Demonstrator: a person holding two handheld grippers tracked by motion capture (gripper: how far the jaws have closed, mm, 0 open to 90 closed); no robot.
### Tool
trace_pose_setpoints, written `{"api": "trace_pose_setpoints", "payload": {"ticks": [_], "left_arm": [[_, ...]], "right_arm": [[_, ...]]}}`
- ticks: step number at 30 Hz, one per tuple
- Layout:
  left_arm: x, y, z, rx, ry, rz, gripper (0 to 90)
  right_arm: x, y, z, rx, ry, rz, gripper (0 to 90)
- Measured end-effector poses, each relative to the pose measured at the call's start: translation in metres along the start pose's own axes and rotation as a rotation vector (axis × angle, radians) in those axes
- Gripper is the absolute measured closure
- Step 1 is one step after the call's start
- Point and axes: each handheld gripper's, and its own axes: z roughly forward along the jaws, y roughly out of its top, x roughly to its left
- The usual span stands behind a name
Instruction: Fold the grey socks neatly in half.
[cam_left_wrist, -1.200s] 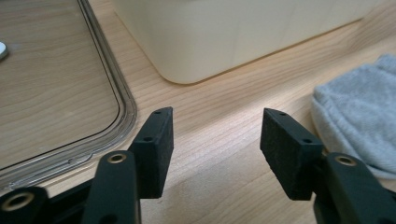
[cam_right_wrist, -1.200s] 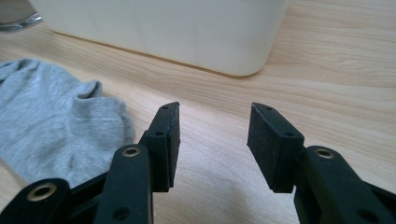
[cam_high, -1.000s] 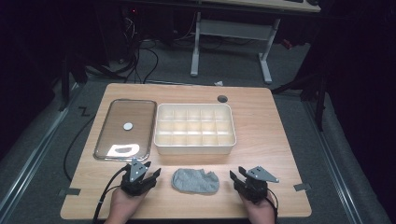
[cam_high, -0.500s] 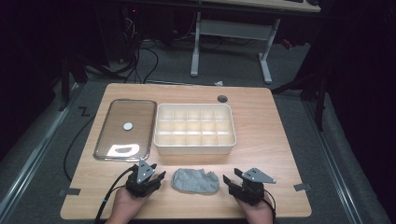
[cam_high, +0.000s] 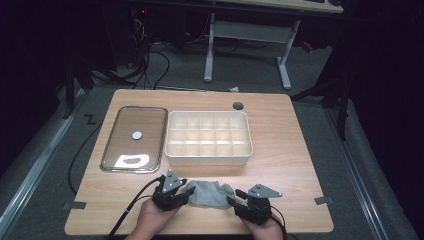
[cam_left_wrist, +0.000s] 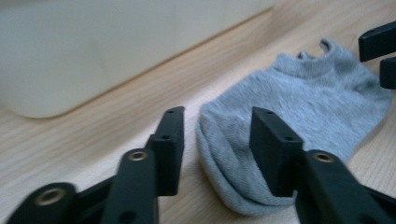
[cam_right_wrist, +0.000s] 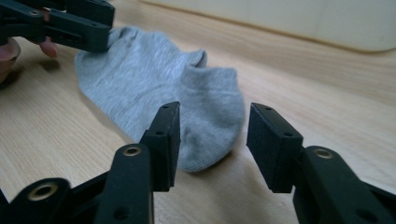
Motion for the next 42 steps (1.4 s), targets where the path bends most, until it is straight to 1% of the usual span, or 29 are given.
{"api": "trace_pose_setpoints", "payload": {"ticks": [1,2,4,5,7,8,9,11,13,15,17,19,21,24,28,30,32,34,36,37,38,39,40,41,42], "left_arm": [[-0.001,0.000,0.001,0.005,0.002,0.004,63.2],[-0.002,-0.001,0.001,0.011,0.010,0.013,65.3],[-0.002,-0.002,0.000,0.009,0.013,0.014,70.8],[-0.002,-0.002,0.000,0.008,0.015,0.014,73.4],[-0.001,-0.004,-0.001,0.009,0.021,0.013,76.8],[0.000,-0.005,-0.002,0.011,0.025,0.014,78.7],[0.001,-0.006,-0.003,0.017,0.029,0.012,80.6],[0.004,-0.008,-0.004,0.023,0.031,0.011,81.6],[0.006,-0.010,-0.007,0.030,0.032,0.014,81.9],[0.008,-0.014,-0.011,0.041,0.030,0.021,81.9],[0.008,-0.016,-0.014,0.045,0.031,0.026,81.8],[0.007,-0.018,-0.017,0.047,0.037,0.042,81.4],[0.008,-0.019,-0.019,0.043,0.045,0.032,79.9],[0.011,-0.021,-0.020,0.042,0.038,0.018,77.2],[0.011,-0.021,-0.020,0.044,0.042,0.018,72.0],[0.012,-0.021,-0.020,0.048,0.045,0.018,70.4],[0.013,-0.021,-0.020,0.047,0.055,0.009,63.1],[0.014,-0.020,-0.020,0.044,0.055,-0.002,58.6],[0.013,-0.017,-0.022,0.028,0.063,-0.006,51.1],[0.011,-0.014,-0.024,0.011,0.051,-0.014,48.3],[0.009,-0.010,-0.026,-0.012,0.043,-0.020,47.6],[0.006,-0.007,-0.028,-0.034,0.035,-0.019,47.7],[0.001,-0.002,-0.030,-0.059,0.020,-0.016,48.6],[-0.003,0.001,-0.031,-0.067,0.010,-0.008,51.9],[-0.011,0.005,-0.029,-0.073,0.003,0.016,57.8]], "right_arm": [[0.001,0.000,0.002,0.006,-0.002,-0.003,56.0],[0.001,0.000,0.003,0.008,-0.001,0.002,56.0],[0.003,0.000,0.006,0.019,-0.005,0.003,55.7],[0.004,0.000,0.008,0.026,-0.017,-0.004,55.1],[0.005,0.001,0.012,0.033,-0.023,-0.017,55.0],[0.006,0.001,0.013,0.036,-0.024,-0.023,56.2],[0.007,0.002,0.016,0.053,-0.033,-0.035,59.7],[0.010,0.003,0.017,0.056,-0.053,-0.058,61.9],[0.011,0.003,0.018,0.056,-0.062,-0.054,62.4],[0.013,0.003,0.019,0.057,-0.064,-0.065,62.8],[0.013,0.004,0.020,0.059,-0.059,-0.060,63.2],[0.013,0.005,0.021,0.059,-0.056,-0.065,63.2],[0.013,0.006,0.022,0.058,-0.052,-0.077,63.5],[0.013,0.006,0.023,0.060,-0.042,-0.081,65.3],[0.013,0.006,0.023,0.063,-0.014,-0.076,73.7],[0.013,0.006,0.023,0.063,-0.004,-0.073,76.5],[0.013,0.006,0.024,0.069,0.014,-0.069,80.2],[0.012,0.007,0.023,0.073,0.024,-0.065,81.1],[0.011,0.007,0.024,0.070,0.030,-0.069,81.2],[0.011,0.007,0.024,0.070,0.031,-0.068,81.2],[0.011,0.007,0.024,0.070,0.031,-0.069,81.2],[0.011,0.007,0.024,0.070,0.031,-0.069,81.2],[0.011,0.007,0.024,0.070,0.032,-0.068,81.2],[0.010,0.007,0.024,0.070,0.032,-0.068,81.2],[0.010,0.007,0.024,0.070,0.032,-0.068,81.2]]}}
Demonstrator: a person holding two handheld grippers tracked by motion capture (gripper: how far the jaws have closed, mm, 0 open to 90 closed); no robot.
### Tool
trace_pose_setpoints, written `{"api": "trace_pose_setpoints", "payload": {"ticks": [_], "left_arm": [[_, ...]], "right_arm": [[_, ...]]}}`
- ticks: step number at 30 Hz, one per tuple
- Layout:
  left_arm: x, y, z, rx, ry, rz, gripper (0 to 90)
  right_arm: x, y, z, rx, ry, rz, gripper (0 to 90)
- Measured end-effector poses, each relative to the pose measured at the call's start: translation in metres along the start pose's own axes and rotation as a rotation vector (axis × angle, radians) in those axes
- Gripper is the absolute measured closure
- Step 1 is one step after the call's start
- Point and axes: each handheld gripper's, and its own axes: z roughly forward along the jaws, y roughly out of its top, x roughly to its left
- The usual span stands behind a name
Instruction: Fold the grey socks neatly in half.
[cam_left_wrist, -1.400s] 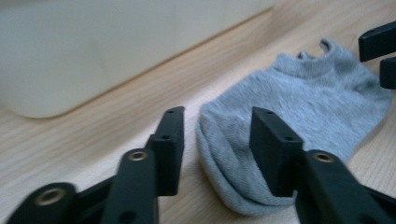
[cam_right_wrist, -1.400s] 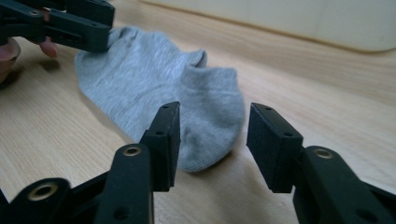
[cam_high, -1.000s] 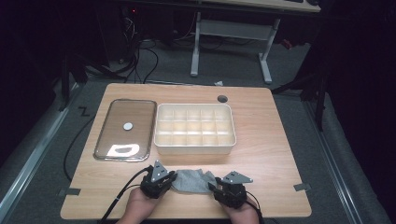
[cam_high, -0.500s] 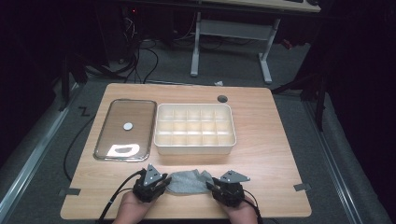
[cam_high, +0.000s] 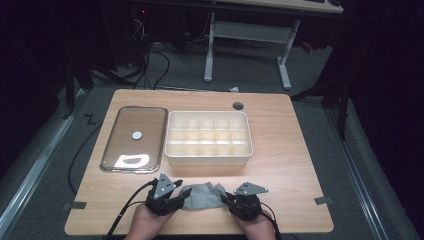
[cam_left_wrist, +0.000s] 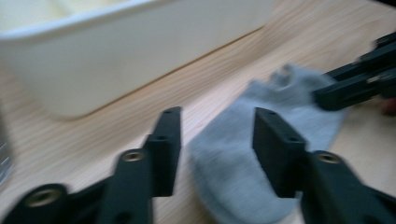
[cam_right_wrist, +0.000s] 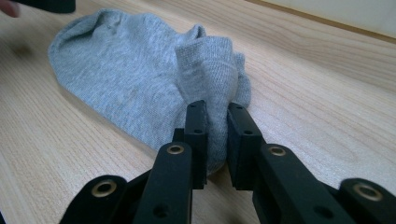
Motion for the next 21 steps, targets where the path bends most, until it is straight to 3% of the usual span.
{"api": "trace_pose_setpoints", "payload": {"ticks": [2,5,10,15,21], "left_arm": [[-0.010,0.004,0.008,0.022,-0.006,0.016,72.3],[-0.018,0.009,0.025,0.055,-0.004,0.032,80.2],[-0.020,0.008,0.046,0.107,0.012,0.020,80.1],[-0.021,0.005,0.054,0.150,0.026,0.040,80.4],[-0.025,-0.001,0.053,0.123,0.054,0.084,80.3]], "right_arm": [[0.000,0.000,0.000,0.001,0.000,0.002,81.2],[0.000,0.000,0.000,0.004,0.002,0.007,81.3],[-0.001,0.000,0.000,0.002,0.005,0.007,81.3],[-0.002,0.000,0.000,0.002,0.017,0.018,81.8],[-0.001,0.000,0.000,0.002,0.019,0.021,82.8]]}}
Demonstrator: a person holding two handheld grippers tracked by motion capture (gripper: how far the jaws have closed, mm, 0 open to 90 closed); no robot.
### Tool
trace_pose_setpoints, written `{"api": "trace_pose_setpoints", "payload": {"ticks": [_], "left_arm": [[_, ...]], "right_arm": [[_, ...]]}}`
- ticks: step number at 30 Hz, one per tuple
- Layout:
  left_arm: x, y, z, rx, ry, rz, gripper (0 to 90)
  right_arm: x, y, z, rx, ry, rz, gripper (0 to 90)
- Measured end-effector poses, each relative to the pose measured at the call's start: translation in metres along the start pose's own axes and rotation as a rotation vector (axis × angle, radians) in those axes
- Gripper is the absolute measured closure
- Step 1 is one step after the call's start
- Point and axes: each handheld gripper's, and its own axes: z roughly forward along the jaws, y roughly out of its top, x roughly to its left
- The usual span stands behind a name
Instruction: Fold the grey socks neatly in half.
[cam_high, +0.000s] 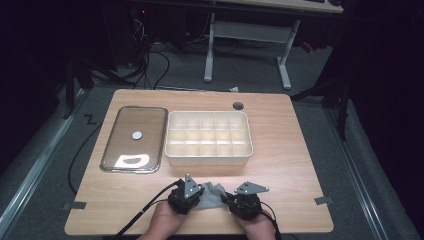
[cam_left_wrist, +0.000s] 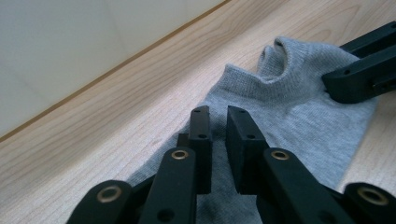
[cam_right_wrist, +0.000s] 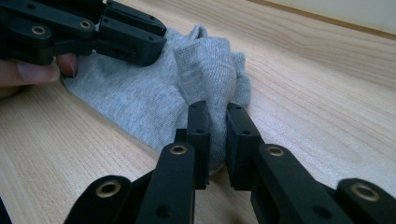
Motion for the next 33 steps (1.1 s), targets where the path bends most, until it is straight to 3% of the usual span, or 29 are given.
{"api": "trace_pose_setpoints", "payload": {"ticks": [5,10,15,20,24,30,33], "left_arm": [[-0.001,0.000,0.000,0.002,0.013,0.006,80.3],[-0.001,0.000,0.000,0.002,0.015,0.006,80.4],[-0.002,0.000,0.000,0.002,0.016,0.006,80.4],[-0.003,0.000,0.000,0.005,0.022,0.009,80.4],[-0.005,0.000,0.000,0.003,0.038,0.020,80.4],[-0.010,0.003,0.003,0.005,0.063,0.051,80.4],[-0.010,0.003,0.003,0.005,0.061,0.043,79.8]], "right_arm": [[0.002,-0.001,-0.002,-0.017,0.004,-0.011,83.4],[0.003,0.000,-0.010,-0.066,0.060,0.027,83.7],[0.010,0.006,-0.015,-0.127,0.108,0.026,84.1],[0.023,0.014,-0.017,-0.158,0.104,-0.007,84.3],[0.029,0.018,-0.015,-0.176,0.106,-0.005,84.5],[0.027,0.026,-0.017,-0.187,0.080,-0.020,84.6],[0.026,0.026,-0.016,-0.183,0.075,-0.030,84.4]]}}
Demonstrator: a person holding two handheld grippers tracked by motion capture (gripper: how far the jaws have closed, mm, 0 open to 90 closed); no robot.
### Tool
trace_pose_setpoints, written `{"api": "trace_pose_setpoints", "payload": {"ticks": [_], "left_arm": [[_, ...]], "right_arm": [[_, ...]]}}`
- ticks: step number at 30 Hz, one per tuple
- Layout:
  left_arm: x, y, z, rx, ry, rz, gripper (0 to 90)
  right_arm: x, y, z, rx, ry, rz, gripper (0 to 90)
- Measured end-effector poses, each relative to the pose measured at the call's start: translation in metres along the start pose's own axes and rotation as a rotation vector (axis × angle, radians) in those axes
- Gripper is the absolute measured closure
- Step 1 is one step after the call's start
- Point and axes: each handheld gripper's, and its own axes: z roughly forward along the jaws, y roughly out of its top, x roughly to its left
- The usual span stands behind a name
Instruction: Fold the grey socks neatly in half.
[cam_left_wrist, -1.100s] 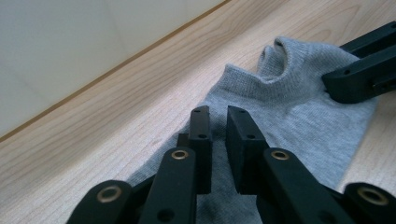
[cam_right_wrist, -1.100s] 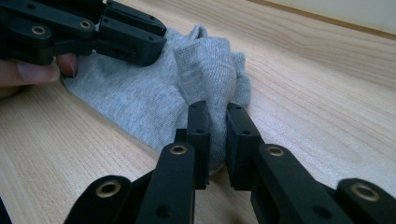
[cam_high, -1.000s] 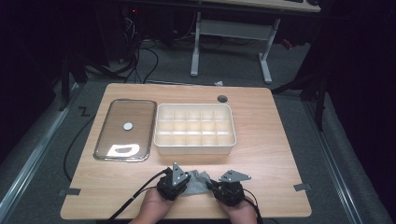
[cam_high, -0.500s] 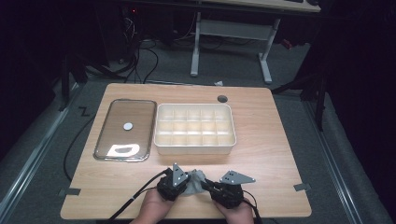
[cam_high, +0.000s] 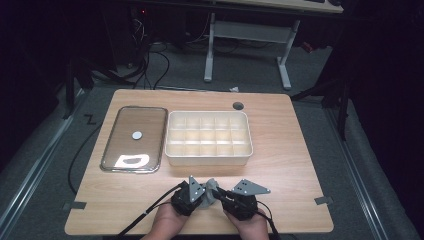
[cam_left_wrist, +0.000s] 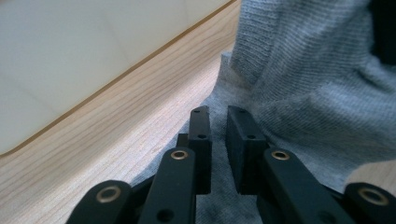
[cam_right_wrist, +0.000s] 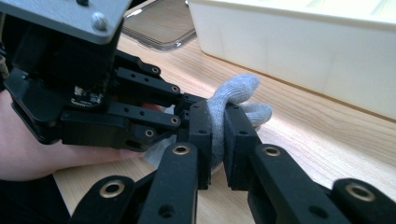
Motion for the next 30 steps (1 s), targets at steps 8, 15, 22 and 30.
{"api": "trace_pose_setpoints", "payload": {"ticks": [8,15,22,30], "left_arm": [[0.014,0.000,-0.023,-0.102,-0.046,-0.092,67.1],[0.040,-0.029,-0.049,-0.090,-0.095,-0.207,54.9],[0.043,-0.041,-0.051,-0.064,-0.125,-0.231,51.9],[0.047,-0.044,-0.048,-0.007,-0.196,-0.286,64.0]], "right_arm": [[-0.005,-0.001,-0.003,0.004,-0.040,-0.016,84.3],[-0.008,-0.001,-0.004,0.020,-0.052,-0.020,84.2],[-0.002,0.003,0.001,0.056,-0.075,-0.039,84.2],[0.003,0.006,0.000,0.075,-0.114,-0.070,84.2]]}}
